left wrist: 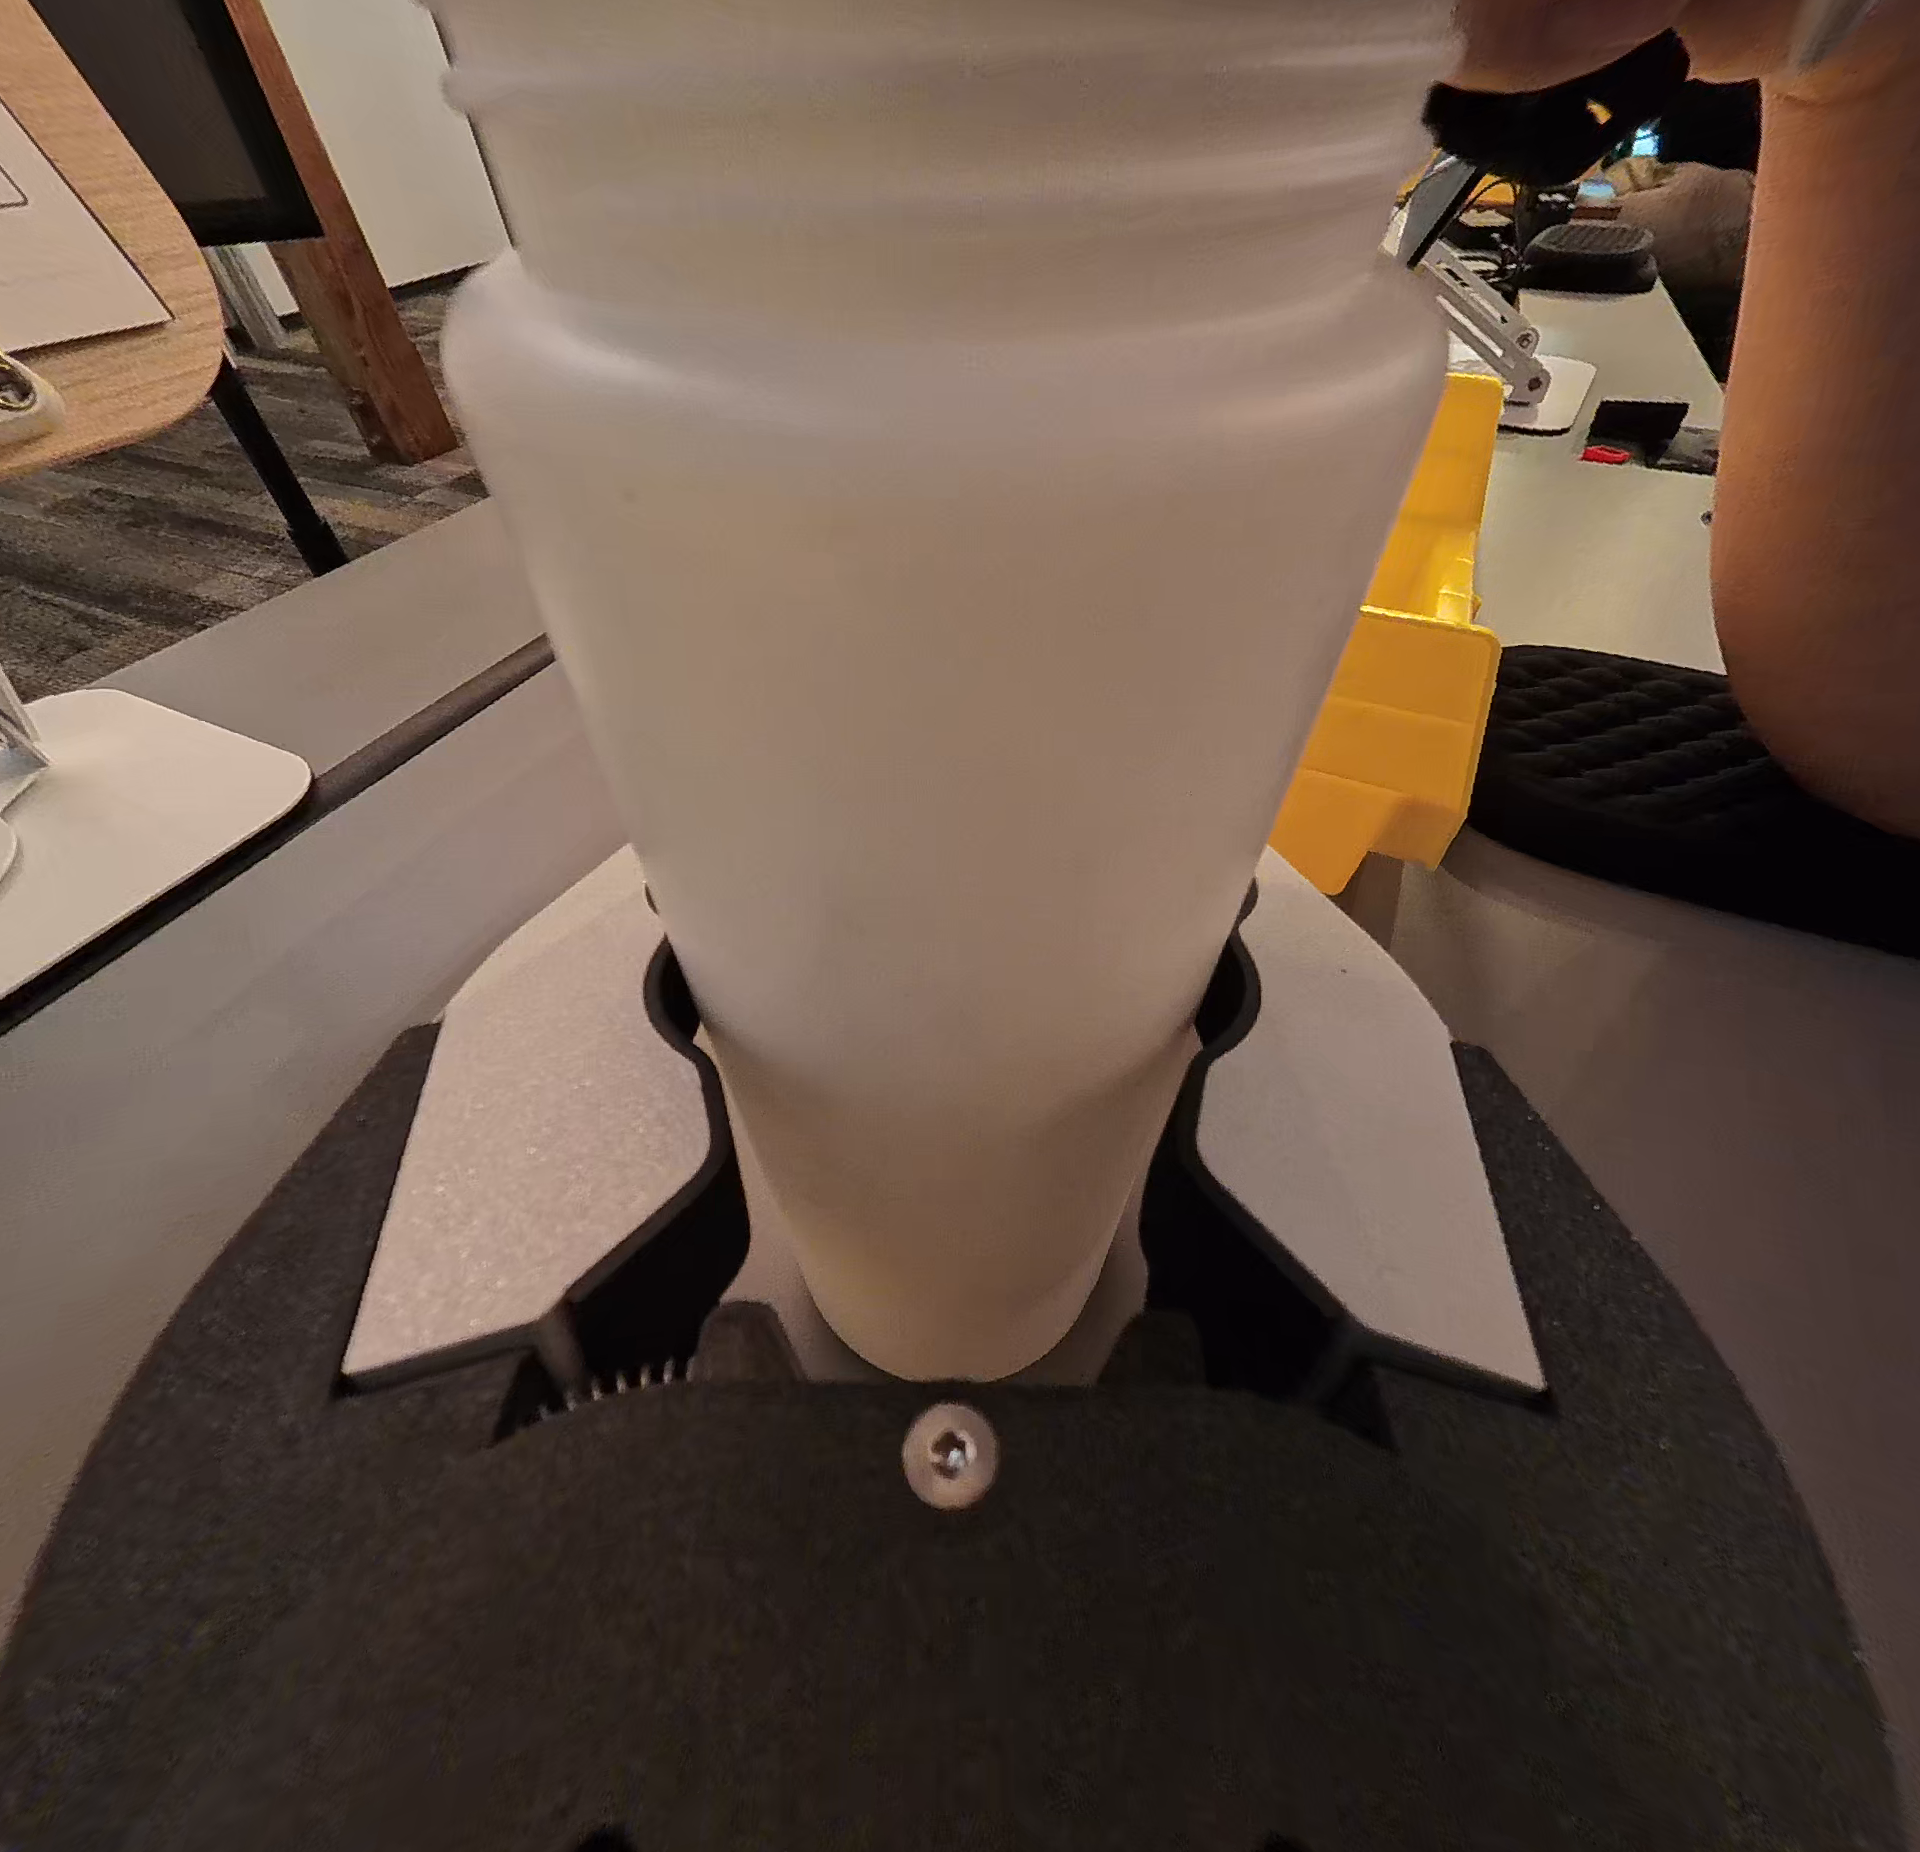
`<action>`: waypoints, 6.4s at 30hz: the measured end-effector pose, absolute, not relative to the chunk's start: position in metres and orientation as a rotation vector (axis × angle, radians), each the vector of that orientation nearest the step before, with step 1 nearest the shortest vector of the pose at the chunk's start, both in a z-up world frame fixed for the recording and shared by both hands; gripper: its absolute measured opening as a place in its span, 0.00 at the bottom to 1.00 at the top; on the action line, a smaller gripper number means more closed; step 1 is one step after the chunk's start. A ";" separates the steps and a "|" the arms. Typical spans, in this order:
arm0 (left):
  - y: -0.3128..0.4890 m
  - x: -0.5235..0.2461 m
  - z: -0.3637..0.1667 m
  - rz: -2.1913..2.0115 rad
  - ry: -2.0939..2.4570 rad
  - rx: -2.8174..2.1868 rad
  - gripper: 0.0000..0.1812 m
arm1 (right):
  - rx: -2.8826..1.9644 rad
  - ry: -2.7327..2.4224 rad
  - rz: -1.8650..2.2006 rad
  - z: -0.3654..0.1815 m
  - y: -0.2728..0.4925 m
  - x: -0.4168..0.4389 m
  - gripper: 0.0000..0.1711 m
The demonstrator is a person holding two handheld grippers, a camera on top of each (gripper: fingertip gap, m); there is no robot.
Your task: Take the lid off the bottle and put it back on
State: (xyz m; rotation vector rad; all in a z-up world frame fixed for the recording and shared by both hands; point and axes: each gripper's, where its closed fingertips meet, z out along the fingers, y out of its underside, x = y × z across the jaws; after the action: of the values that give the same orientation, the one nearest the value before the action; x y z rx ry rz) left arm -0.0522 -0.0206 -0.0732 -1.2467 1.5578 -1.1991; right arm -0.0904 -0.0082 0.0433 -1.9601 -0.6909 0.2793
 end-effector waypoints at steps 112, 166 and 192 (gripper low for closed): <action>-0.001 -0.063 -0.079 -1.133 1.673 -1.400 0.53 | -1.792 -0.696 0.476 0.032 0.011 -0.100 0.47; 0.003 -0.064 -0.081 -1.089 1.680 -1.440 0.52 | -1.778 -0.501 0.208 0.026 0.035 -0.107 0.45; -0.004 -0.064 -0.076 -1.120 1.705 -1.398 0.53 | -1.739 -0.584 0.672 0.046 0.008 -0.093 0.49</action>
State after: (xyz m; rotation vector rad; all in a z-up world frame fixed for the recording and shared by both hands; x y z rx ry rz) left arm -0.0637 -0.0043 -0.0761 -1.3985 1.7050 -1.1202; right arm -0.0929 0.0079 0.0465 -1.7385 -0.5836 0.6718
